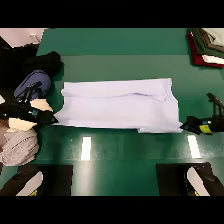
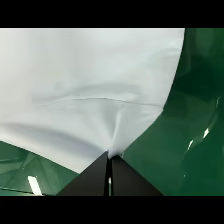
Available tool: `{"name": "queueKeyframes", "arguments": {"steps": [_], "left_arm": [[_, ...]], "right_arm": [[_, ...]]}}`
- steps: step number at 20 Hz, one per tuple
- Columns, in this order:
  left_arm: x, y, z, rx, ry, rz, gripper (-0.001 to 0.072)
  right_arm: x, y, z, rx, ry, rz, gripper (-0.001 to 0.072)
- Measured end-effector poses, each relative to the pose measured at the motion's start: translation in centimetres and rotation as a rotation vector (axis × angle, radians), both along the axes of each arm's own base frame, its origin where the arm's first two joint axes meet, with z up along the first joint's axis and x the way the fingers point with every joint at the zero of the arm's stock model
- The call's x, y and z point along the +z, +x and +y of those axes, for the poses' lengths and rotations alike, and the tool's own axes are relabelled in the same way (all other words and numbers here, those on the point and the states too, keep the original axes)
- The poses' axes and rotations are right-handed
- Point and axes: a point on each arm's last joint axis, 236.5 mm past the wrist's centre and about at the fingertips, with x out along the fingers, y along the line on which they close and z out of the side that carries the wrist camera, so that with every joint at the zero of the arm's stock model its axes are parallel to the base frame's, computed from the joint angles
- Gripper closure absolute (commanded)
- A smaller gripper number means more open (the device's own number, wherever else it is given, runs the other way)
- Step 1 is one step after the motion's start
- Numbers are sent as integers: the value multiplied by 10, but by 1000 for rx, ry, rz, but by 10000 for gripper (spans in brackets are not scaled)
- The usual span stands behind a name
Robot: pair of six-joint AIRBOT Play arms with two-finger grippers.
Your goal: Fold the shirts.
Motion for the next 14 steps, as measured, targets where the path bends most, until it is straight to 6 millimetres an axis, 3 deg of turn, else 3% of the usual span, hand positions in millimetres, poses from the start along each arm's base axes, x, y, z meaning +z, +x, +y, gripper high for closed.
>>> {"name": "queueKeyframes", "arguments": {"steps": [3, 5, 10, 14], "left_arm": [[11, -8, -9, -12, -39, 1, 686], [15, -5, -12, -4, -50, -18, 686], [11, 32, -5, 77, -44, -115, 686], [-1, 64, 5, 140, -26, -173, 686]], "right_arm": [[16, -12, -2, -24, -25, -34, 701], [24, -10, -1, -42, -28, -78, 701], [44, 29, 8, -108, 56, -227, 701], [54, 70, 17, -81, 103, -291, 701]]}}
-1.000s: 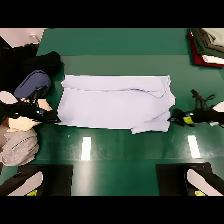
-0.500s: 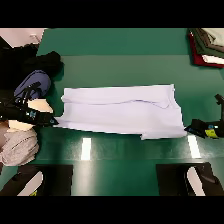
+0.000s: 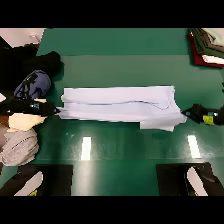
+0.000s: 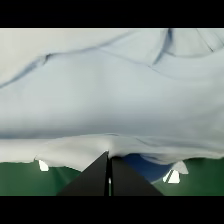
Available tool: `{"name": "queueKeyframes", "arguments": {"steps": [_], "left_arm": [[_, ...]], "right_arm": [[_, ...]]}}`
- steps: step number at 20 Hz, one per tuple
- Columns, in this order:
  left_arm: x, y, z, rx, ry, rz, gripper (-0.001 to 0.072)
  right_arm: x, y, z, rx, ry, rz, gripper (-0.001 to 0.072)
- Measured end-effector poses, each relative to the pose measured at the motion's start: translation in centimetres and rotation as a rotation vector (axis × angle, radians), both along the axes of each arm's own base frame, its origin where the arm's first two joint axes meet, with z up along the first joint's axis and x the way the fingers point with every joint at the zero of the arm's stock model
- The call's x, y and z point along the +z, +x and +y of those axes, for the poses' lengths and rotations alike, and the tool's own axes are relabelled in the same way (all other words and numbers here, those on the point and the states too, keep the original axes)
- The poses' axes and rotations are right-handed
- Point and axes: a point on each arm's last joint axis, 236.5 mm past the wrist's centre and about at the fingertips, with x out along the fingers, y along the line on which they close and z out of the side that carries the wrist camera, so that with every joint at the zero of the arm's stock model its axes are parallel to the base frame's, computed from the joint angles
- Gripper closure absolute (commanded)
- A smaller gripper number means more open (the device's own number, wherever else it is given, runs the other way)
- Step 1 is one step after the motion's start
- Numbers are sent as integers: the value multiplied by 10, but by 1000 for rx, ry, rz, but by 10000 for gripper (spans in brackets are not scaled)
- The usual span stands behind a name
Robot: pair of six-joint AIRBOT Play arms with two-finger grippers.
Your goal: Fold the shirts.
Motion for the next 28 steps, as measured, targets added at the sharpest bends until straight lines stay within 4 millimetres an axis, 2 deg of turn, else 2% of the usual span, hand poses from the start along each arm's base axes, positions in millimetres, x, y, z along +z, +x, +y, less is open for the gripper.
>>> {"name": "queueKeyframes", "arguments": {"steps": [3, 10, 13, 17, 18, 19, 20, 21, 23, 25, 26, 27, 28], "left_arm": [[-6, 27, 10, 63, 16, -58, 685], [-12, 82, 20, 94, 17, -115, 685], [-22, 105, 24, 96, 16, -103, 685], [-32, 129, 29, 104, 17, -96, 685], [-32, 134, 30, 109, 17, -103, 683], [-31, 140, 32, 115, 19, -113, 514], [-30, 144, 33, 119, 21, -123, 230], [-28, 148, 34, 123, 21, -130, 107], [-23, 152, 33, 118, 14, -137, 110], [-17, 150, 29, 94, 5, -128, 111], [-15, 147, 26, 78, -2, -115, 114], [-14, 143, 22, 64, -12, -99, 328], [-13, 138, 18, 48, -26, -80, 638]], "right_arm": [[2, 40, 7, 41, -13, -24, 701], [-19, 117, 28, 108, -16, 11, 700], [-28, 138, 30, 109, -11, 28, 700], [-39, 155, 27, 88, -7, 40, 693], [-40, 157, 26, 81, -7, 39, 650], [-41, 160, 25, 75, -8, 36, 344], [-42, 162, 24, 70, -9, 35, 157], [-42, 163, 22, 66, -9, 34, 149], [-41, 165, 12, 44, -8, 33, 149], [-40, 158, 0, 43, -4, 49, 149], [-40, 153, -8, 48, -1, 62, 112], [-43, 146, -15, 58, 2, 83, 41], [-48, 137, -21, 74, 15, 116, 32]]}}
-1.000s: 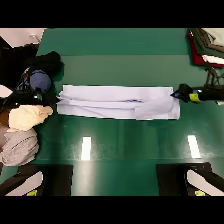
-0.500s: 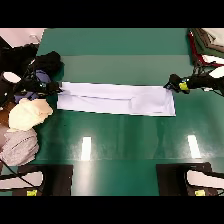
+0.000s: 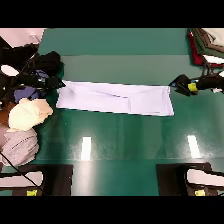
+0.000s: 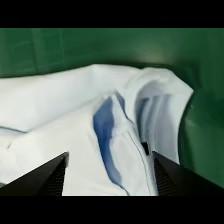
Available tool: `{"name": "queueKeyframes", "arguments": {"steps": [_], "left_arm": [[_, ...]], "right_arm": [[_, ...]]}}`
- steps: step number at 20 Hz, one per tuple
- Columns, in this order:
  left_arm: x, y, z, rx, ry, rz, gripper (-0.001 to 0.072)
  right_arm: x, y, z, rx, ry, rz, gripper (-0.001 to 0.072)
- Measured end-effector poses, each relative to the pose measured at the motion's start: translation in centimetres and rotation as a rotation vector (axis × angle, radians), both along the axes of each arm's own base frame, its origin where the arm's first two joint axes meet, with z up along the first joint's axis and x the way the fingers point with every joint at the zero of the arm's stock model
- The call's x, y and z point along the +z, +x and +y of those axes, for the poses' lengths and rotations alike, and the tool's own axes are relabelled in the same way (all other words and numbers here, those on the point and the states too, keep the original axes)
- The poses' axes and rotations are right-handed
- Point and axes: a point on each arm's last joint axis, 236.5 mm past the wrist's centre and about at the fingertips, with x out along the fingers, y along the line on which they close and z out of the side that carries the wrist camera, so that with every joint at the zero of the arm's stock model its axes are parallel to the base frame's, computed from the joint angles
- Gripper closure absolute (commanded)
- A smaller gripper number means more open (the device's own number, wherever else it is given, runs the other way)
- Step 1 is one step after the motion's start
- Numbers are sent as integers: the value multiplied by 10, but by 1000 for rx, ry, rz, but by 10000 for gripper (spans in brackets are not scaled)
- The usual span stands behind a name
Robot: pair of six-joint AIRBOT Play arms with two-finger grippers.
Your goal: Fold the shirts.
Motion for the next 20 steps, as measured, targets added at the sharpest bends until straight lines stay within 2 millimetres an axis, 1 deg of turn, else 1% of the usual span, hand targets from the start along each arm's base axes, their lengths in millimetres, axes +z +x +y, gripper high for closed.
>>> {"name": "queueKeyframes", "arguments": {"steps": [1, 3, 6, 10, 14, 16, 17, 18, 19, 20], "left_arm": [[1, -4, -3, -13, -12, 14, 678], [2, -11, -10, -37, -34, 41, 684], [3, -22, -20, -77, -57, 78, 685], [3, -36, -47, -155, -72, 112, 684], [3, -45, -78, -231, -69, 117, 685], [3, -47, -92, -259, -66, 109, 684], [3, -48, -97, -268, -64, 104, 685], [4, -48, -101, -277, -62, 99, 685], [4, -49, -105, -284, -61, 96, 685], [4, -49, -108, -290, -60, 95, 685]], "right_arm": [[-6, -8, -4, 17, 14, 35, 32], [-22, -21, -9, 48, 45, 99, 33], [-43, -32, -8, 103, 91, 157, 32], [-62, -32, 0, 165, 156, 163, 33], [-65, -28, 14, 201, 229, 137, 38], [-66, -25, 24, 227, 243, 119, 40], [-66, -24, 29, 245, 241, 112, 67], [-67, -23, 34, 256, 238, 107, 158], [-70, -21, 37, 266, 228, 102, 226], [-71, -21, 38, 271, 217, 99, 355]]}}
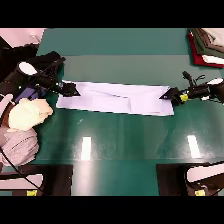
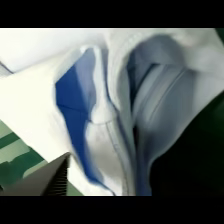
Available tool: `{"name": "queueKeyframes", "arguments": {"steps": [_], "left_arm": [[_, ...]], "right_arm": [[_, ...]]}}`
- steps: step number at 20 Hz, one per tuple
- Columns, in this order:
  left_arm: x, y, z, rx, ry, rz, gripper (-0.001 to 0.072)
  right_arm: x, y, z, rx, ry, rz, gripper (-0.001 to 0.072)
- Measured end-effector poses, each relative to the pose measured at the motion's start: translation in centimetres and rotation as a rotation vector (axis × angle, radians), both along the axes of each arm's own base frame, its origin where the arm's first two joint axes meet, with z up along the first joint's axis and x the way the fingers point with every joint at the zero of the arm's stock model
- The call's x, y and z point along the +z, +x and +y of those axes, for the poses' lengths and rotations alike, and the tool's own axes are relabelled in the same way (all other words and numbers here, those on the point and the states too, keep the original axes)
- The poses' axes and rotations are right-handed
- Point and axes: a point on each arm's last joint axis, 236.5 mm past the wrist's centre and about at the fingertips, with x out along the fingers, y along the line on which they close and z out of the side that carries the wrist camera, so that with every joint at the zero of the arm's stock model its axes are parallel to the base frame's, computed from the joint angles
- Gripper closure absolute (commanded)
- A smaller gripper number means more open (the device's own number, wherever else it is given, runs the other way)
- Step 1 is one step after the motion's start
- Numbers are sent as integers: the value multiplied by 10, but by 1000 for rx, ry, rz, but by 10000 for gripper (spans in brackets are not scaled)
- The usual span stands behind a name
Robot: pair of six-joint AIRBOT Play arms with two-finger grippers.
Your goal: Fold the shirts.
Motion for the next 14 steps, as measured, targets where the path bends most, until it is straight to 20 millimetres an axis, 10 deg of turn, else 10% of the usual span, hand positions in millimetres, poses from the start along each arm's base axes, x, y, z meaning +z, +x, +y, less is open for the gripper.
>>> {"name": "queueKeyframes", "arguments": {"steps": [3, 9, 14], "left_arm": [[0, 0, -4, -6, 0, -4, 685], [1, 1, -17, -16, 0, -23, 685], [-1, 11, -64, -45, -10, -88, 685]], "right_arm": [[-2, 3, 4, 6, -11, -15, 697], [25, 13, 6, 14, -29, -105, 702], [91, 28, 16, 50, -43, -226, 703]]}}
